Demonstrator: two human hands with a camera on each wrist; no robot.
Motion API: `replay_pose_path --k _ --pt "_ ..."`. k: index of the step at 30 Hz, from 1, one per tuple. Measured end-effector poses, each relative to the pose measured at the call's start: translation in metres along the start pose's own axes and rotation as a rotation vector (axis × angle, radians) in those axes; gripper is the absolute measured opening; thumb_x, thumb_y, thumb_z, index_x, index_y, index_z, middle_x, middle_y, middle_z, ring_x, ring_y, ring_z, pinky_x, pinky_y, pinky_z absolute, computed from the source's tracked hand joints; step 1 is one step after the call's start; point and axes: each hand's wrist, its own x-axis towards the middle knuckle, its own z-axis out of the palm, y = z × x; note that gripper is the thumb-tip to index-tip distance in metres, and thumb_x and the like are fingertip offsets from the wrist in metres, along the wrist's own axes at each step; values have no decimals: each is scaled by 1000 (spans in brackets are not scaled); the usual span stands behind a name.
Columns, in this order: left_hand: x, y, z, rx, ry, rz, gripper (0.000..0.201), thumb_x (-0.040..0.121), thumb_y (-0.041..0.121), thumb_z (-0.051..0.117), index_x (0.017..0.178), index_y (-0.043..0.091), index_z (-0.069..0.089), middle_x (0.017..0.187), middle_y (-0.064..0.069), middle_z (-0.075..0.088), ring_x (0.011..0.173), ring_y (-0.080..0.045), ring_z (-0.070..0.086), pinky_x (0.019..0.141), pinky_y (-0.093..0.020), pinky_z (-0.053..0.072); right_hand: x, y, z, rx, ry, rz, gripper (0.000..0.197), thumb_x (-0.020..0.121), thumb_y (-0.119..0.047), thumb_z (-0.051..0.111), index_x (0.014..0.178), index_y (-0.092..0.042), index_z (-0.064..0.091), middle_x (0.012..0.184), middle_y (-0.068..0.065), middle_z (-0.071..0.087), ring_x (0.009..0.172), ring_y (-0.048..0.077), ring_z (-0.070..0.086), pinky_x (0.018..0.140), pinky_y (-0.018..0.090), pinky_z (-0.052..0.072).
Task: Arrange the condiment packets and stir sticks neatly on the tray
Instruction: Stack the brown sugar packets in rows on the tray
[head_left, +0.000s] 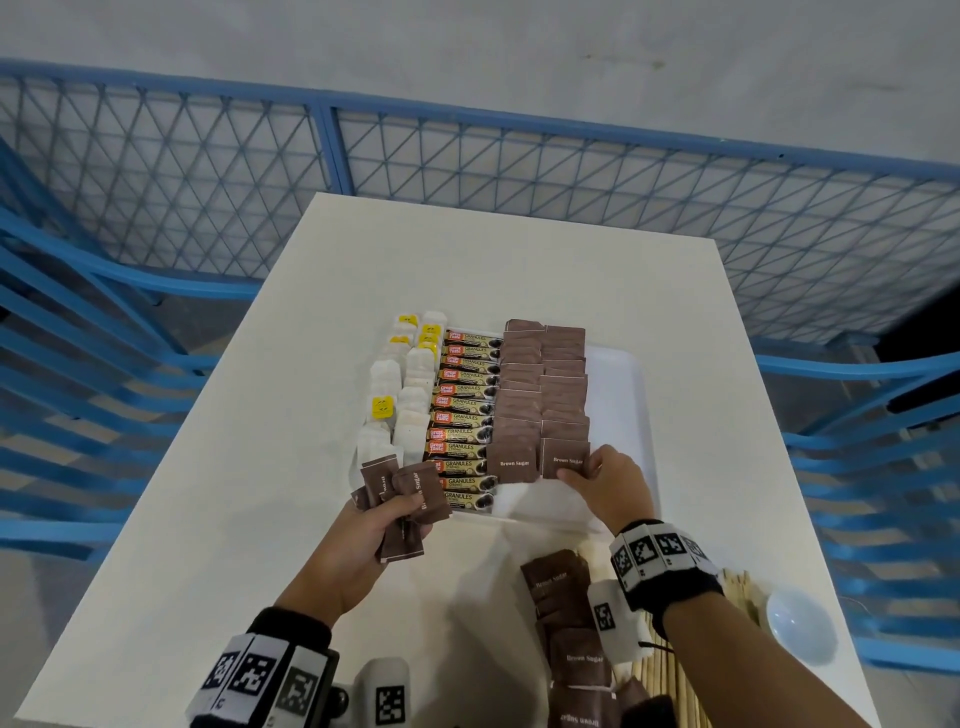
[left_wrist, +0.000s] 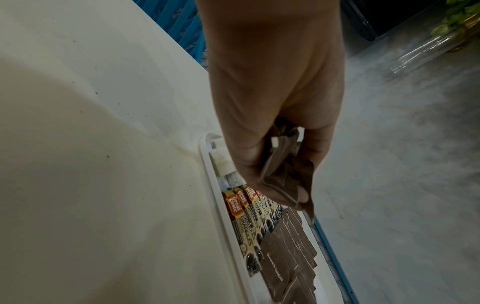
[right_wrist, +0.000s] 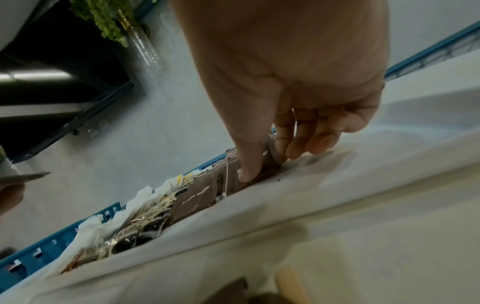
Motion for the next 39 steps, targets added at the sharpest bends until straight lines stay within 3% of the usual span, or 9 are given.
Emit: replay_pose_path --k 7,11,14,16,19,25,29,33,39 --pt "-1 1 4 2 -34 0 25 87 -6 55 104 9 64 92 -8 72 74 -18 69 56 -25 54 -16 -16 4 -18 158 -172 43 80 -39 69 103 -7 51 98 7 53 89 25 55 78 35 50" --pt "-1 -1 6 31 -22 -11 26 84 -8 58 100 11 65 86 -5 73 72 -16 67 53 -22 53 -41 -52 5 186 -142 -381 29 88 -36 58 105 -12 55 94 -1 57 84 13 56 70 13 41" --pt "-2 -2 8 135 -23 -17 24 81 -8 63 98 9 65 78 -6 68 56 -10 59 47 -19 47 -58 -76 5 304 -363 -509 40 89 -33 59 126 -21 50 101 -5 56 88 15 58 73 14 43" --pt "-3 -2 8 225 -46 -9 23 80 -9 64 98 5 64 65 -1 66 47 -7 53 45 -17 44 -62 -84 7 265 -414 -602 44 88 -28 62 130 -26 50 105 -9 54 88 10 57 72 11 41" --pt "-5 0 8 312 -66 12 22 78 -11 66 93 5 63 56 2 61 45 -7 49 45 -17 42 -62 -88 10 168 -395 -686 25 87 -18 64 111 -16 65 99 -4 61 80 -5 50 72 7 37" --pt "-3 2 0 236 -2 31 28 77 -12 65 96 9 65 65 -5 61 54 -15 49 48 -20 45 -60 -74 8 168 -411 -575 4 85 -19 65 89 -17 64 86 -5 61 74 1 51 67 9 39" --pt "0 3 -1 120 20 -10 19 85 -5 59 98 8 64 75 -10 68 65 -20 65 54 -21 53 -54 -60 6 264 -431 -462 16 86 -13 63 79 -25 56 77 -3 60 66 6 53 62 15 45" --pt "1 6 -5 49 -23 -86 19 92 -2 49 105 5 61 81 -16 67 71 -24 69 60 -26 58 -36 -45 -1 390 -314 -283 11 87 -7 61 85 -15 55 71 -1 60 61 11 54 51 12 46" --pt "2 5 -9 22 -31 -101 28 91 -9 41 106 6 59 89 -18 69 77 -28 71 70 -35 60 -11 -25 4 323 -104 -137 9 85 -13 66 86 -14 57 83 7 64 75 19 58 74 30 51"
